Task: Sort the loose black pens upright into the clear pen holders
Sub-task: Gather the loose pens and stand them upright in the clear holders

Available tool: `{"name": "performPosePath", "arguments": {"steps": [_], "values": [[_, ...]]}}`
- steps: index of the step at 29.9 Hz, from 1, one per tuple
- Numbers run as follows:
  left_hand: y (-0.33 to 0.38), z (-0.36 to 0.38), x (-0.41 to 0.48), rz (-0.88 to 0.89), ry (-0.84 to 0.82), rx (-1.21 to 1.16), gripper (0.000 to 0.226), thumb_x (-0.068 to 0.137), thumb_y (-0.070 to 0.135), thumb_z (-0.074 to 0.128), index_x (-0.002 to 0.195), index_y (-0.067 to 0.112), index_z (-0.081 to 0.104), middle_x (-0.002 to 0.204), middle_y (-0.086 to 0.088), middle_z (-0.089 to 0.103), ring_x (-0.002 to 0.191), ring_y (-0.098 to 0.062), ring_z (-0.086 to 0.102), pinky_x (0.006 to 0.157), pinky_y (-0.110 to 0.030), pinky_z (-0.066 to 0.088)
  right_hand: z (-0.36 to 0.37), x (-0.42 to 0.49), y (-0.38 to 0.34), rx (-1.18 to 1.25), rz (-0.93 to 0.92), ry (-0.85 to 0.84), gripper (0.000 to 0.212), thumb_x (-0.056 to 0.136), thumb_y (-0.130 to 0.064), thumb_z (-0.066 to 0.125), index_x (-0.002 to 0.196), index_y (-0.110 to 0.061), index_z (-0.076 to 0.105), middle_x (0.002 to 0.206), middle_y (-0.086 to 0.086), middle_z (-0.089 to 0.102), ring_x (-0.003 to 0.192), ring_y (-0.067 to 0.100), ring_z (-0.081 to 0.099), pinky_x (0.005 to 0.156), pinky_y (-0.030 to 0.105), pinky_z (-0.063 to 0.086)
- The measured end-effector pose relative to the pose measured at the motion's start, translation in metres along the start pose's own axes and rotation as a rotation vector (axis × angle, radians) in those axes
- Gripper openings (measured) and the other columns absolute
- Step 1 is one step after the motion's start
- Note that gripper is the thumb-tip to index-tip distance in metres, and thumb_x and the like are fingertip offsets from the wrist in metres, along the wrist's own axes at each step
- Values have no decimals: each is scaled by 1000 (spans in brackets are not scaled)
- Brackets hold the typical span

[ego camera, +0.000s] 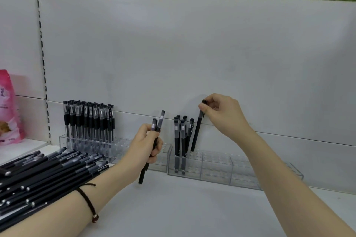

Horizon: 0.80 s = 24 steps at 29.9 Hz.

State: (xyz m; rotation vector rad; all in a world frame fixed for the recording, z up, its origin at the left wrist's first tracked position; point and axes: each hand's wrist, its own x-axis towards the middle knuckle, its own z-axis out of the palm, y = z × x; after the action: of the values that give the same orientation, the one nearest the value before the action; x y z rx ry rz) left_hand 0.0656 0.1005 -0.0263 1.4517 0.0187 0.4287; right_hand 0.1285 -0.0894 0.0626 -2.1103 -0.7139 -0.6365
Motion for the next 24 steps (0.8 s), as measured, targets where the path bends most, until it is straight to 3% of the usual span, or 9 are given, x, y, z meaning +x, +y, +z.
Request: {"name": "performPosePath", "arguments": {"steps": [4,8,12,14,16,18,21,24], "values": [[0,-1,-2,41,-70,9,7,104,21,39,104,20,46,62,-2,53,44,-12,36,39,-19,25,13,-2,5,-82,0,-113,12,88,-32,66,91,-20,69,85,-5,68,85,14,63,82,36,52],[1,0,-3,66,-121,23,9,103,26,41,107,24,48,57,1,46,45,-11,24,40,-18,19,20,-7,9,-305,18,-255,31,86,-45,63,79,-16,71,76,-2,72,77,19,65,70,36,54],[5,3,-2,28,-107,-71,12,102,12,36,100,11,47,56,-2,46,43,-11,27,38,-18,18,14,-8,2,-328,74,-158,32,83,-44,54,73,-17,68,71,1,70,69,21,64,62,29,49],[5,3,-4,46,-145,-80,12,101,9,35,99,10,46,58,-3,49,45,-12,31,38,-20,21,11,-7,-4,-219,75,-54,27,83,-39,53,69,-19,64,67,-3,66,66,19,60,59,29,44],[4,4,-7,98,-227,-52,10,103,10,37,98,9,45,64,-4,53,49,-12,37,40,-21,27,8,-7,-11,54,61,-50,27,87,-38,58,72,-18,68,64,-4,64,61,12,58,59,28,44],[1,5,-10,148,-312,-36,6,101,14,43,100,8,46,69,-5,57,54,-12,40,44,-21,32,5,-9,-18,253,56,-175,25,88,-38,66,78,-16,73,57,-12,61,51,-1,50,55,15,39],[-3,6,-10,166,-373,-44,24,91,25,53,105,6,50,75,-8,62,55,-15,41,48,-23,34,5,-11,-21,354,40,-330,18,88,-28,69,76,-13,70,47,-16,51,43,3,39,47,12,32],[0,5,-9,187,-345,-39,28,92,28,54,106,4,54,81,-12,66,54,-18,46,49,-24,39,4,-8,-19,461,80,-307,18,93,-24,63,80,-12,67,68,-5,64,43,10,40,42,15,31]]}}
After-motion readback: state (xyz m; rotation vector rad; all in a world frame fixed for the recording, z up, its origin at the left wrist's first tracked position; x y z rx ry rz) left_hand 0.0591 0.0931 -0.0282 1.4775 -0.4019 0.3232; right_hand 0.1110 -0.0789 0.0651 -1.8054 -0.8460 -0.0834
